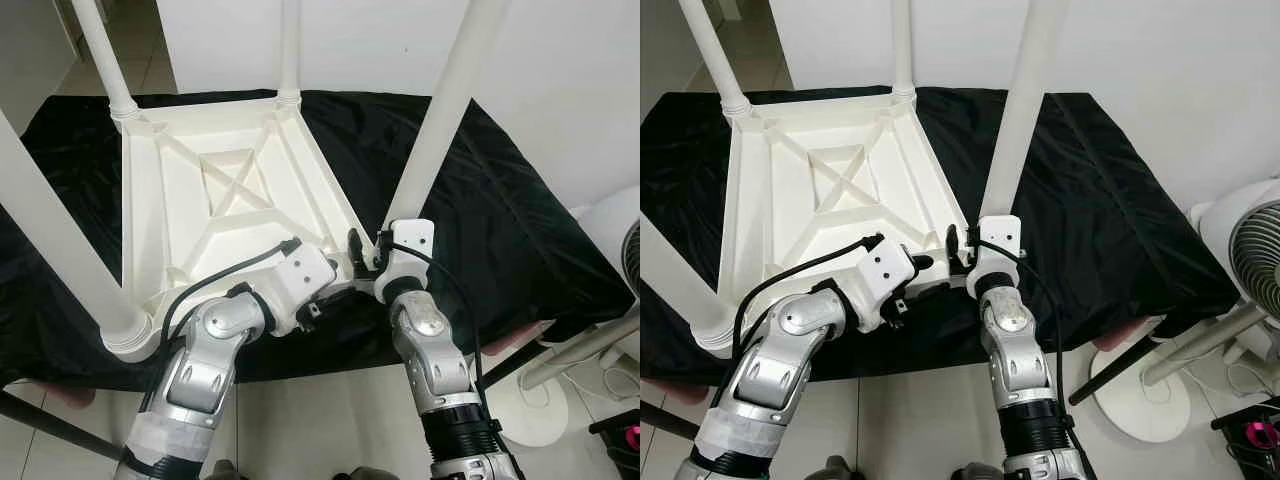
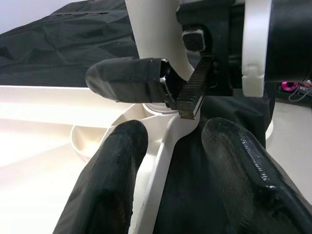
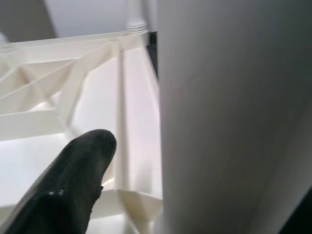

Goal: Building children table

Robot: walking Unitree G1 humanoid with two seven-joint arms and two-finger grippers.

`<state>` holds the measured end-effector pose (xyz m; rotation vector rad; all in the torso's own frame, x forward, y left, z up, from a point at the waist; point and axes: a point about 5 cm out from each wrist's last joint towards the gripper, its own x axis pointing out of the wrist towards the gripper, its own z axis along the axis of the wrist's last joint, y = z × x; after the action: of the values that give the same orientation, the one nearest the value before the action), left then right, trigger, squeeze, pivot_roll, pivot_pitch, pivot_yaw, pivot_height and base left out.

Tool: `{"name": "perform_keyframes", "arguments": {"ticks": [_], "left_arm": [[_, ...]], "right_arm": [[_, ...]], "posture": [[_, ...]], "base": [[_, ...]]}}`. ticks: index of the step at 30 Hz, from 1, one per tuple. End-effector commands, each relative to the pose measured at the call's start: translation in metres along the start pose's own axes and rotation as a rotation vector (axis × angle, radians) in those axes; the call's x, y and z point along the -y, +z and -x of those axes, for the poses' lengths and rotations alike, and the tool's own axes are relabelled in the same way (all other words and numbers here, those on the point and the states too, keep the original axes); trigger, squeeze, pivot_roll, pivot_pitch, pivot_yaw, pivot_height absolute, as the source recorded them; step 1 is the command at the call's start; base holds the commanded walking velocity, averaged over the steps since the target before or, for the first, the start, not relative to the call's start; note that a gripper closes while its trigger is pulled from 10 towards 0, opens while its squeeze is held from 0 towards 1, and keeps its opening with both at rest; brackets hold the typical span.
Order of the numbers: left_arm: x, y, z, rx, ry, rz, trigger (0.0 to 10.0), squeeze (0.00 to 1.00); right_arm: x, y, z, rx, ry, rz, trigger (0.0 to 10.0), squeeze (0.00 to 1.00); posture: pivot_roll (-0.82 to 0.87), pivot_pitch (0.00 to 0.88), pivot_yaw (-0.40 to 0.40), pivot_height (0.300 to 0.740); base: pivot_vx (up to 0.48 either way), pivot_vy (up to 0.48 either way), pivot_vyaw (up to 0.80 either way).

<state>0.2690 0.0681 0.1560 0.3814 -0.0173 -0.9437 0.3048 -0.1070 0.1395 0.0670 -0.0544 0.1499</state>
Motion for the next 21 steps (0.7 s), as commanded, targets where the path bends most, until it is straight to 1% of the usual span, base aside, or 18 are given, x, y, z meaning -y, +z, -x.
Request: {"name": "perform_keyframes", "arguments": {"ticks": [1, 2, 3, 6, 7, 8, 10, 11, 13, 14, 15, 17, 19, 20, 21], "left_arm": [[-0.004, -0.003, -0.001, -0.015, 0.125, -0.005, 10.0, 0.0], [-0.004, -0.003, -0.001, -0.015, 0.125, -0.005, 10.0, 0.0], [-0.004, -0.002, -0.001, -0.015, 0.125, -0.008, 10.0, 0.0], [-0.004, -0.002, -0.001, -0.015, 0.124, -0.009, 10.0, 0.0], [-0.004, -0.002, -0.001, -0.015, 0.124, -0.01, 10.0, 0.0], [-0.004, -0.002, -0.001, -0.015, 0.124, -0.01, 10.0, 0.0], [-0.005, -0.003, -0.001, -0.017, 0.126, -0.013, 10.0, 0.0], [-0.005, -0.003, -0.001, -0.017, 0.126, -0.013, 10.0, 0.0], [-0.006, -0.003, -0.002, -0.017, 0.128, -0.016, 10.0, 0.0], [-0.006, -0.003, -0.002, -0.017, 0.128, -0.016, 10.0, 0.0], [-0.005, -0.002, -0.003, -0.015, 0.127, -0.017, 10.0, 0.0], [-0.005, -0.002, -0.003, -0.015, 0.127, -0.017, 10.0, 0.0], [-0.005, -0.001, -0.004, -0.012, 0.124, -0.02, 10.0, 0.0], [-0.005, -0.001, -0.004, -0.012, 0.124, -0.02, 10.0, 0.0], [-0.005, -0.001, -0.004, -0.01, 0.122, -0.022, 10.0, 0.0]], "right_arm": [[0.011, 0.002, 0.0, -0.001, 0.005, -0.005, 10.0, 1.0], [0.011, 0.002, 0.0, -0.001, 0.005, -0.005, 10.0, 1.0], [0.023, 0.005, 0.001, -0.002, 0.051, 0.006, 10.0, 0.0], [0.026, 0.005, 0.002, -0.005, 0.072, 0.015, 10.0, 0.0], [0.03, 0.005, 0.004, -0.011, 0.112, 0.021, 10.0, 0.0], [0.03, 0.005, 0.004, -0.011, 0.112, 0.021, 10.0, 0.0], [0.043, 0.006, 0.007, -0.009, 0.224, 0.096, 10.0, 0.0], [0.043, 0.006, 0.007, -0.009, 0.224, 0.096, 10.0, 0.0], [0.05, 0.007, 0.007, -0.01, 0.302, 0.133, 10.0, 0.0], [0.05, 0.007, 0.007, -0.01, 0.302, 0.133, 10.0, 0.0], [0.05, 0.006, 0.006, -0.022, 0.374, 0.152, 10.0, 0.0], [0.05, 0.006, 0.006, -0.022, 0.374, 0.152, 10.0, 0.0], [0.049, 0.005, 0.004, -0.041, 0.482, 0.176, 10.0, 0.0], [0.049, 0.005, 0.004, -0.041, 0.482, 0.176, 10.0, 0.0], [0.048, 0.004, 0.002, -0.051, 0.536, 0.186, 10.0, 0.0]], "posture": [[-0.07, 0.0, -0.014, 0.74], [-0.07, 0.0, -0.014, 0.74], [-0.08, 0.0, -0.012, 0.74], [-0.08, 0.0, -0.012, 0.74], [-0.08, 0.0, -0.016, 0.74], [-0.08, 0.0, -0.016, 0.74], [-0.08, 0.0, -0.016, 0.74], [-0.08, 0.0, -0.016, 0.74], [-0.08, 0.0, -0.017, 0.74], [-0.08, 0.0, -0.017, 0.74], [-0.08, 0.0, -0.012, 0.74], [-0.08, 0.0, -0.012, 0.74], [-0.08, 0.0, -0.01, 0.74], [-0.08, 0.0, -0.01, 0.74], [-0.08, 0.0, -0.01, 0.74]], "base": [[0.0, 0.0, 0.0], [0.0, 0.0, 0.0], [0.0, 0.0, 0.0], [0.0, 0.0, 0.0], [0.0, 0.0, 0.0], [0.0, 0.0, 0.0], [0.0, 0.0, 0.0], [0.0, 0.0, 0.0], [0.0, 0.0, 0.0], [0.0, 0.0, 0.0], [0.0, 0.0, 0.0], [0.0, 0.0, 0.0], [0.0, 0.0, 0.0], [0.0, 0.0, 0.0], [0.0, 0.0, 0.0]]}}
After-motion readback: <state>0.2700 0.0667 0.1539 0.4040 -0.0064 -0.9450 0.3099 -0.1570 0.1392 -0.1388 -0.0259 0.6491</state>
